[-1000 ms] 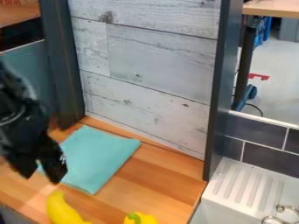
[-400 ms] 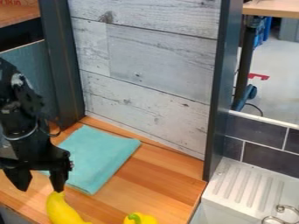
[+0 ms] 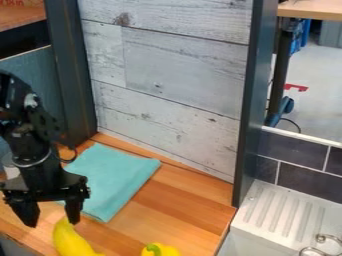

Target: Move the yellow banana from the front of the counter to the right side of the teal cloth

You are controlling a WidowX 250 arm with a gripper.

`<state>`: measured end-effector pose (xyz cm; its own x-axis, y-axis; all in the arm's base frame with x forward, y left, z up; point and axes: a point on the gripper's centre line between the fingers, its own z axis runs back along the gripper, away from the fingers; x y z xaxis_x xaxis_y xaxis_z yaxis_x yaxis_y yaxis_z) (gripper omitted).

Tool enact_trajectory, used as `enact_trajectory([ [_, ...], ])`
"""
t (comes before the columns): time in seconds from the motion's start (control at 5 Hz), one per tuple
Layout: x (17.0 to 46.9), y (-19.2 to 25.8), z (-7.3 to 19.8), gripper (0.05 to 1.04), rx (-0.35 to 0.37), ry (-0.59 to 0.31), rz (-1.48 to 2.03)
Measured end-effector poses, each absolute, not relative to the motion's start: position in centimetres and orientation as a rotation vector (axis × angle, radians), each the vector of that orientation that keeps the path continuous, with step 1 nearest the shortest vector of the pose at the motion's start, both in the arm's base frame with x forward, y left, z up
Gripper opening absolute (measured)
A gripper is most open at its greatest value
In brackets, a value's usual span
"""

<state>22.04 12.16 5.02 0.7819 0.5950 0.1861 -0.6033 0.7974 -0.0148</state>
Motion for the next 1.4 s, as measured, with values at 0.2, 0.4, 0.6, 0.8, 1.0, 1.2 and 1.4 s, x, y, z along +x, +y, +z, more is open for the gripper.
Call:
enact_trajectory([
  [0.2, 21.7, 11.9, 4.3, 1.000, 0.074, -0.140, 0.670],
  [0.4, 20.9, 11.6, 3.0, 1.001, 0.086, -0.079, 0.695],
  [0.6, 21.2, 11.0, 2.4, 1.000, 0.097, -0.047, 0.681],
  [0.8, 20.6, 10.8, 1.5, 0.950, 0.128, 0.007, 0.689],
  [1.0, 20.9, 10.1, 1.4, 0.652, 0.166, 0.015, 0.652],
  [1.2, 21.5, 10.1, 1.4, 0.584, 0.166, -0.001, 0.625],
  [1.4, 21.7, 10.3, 2.0, 0.584, 0.171, 0.006, 0.539],
])
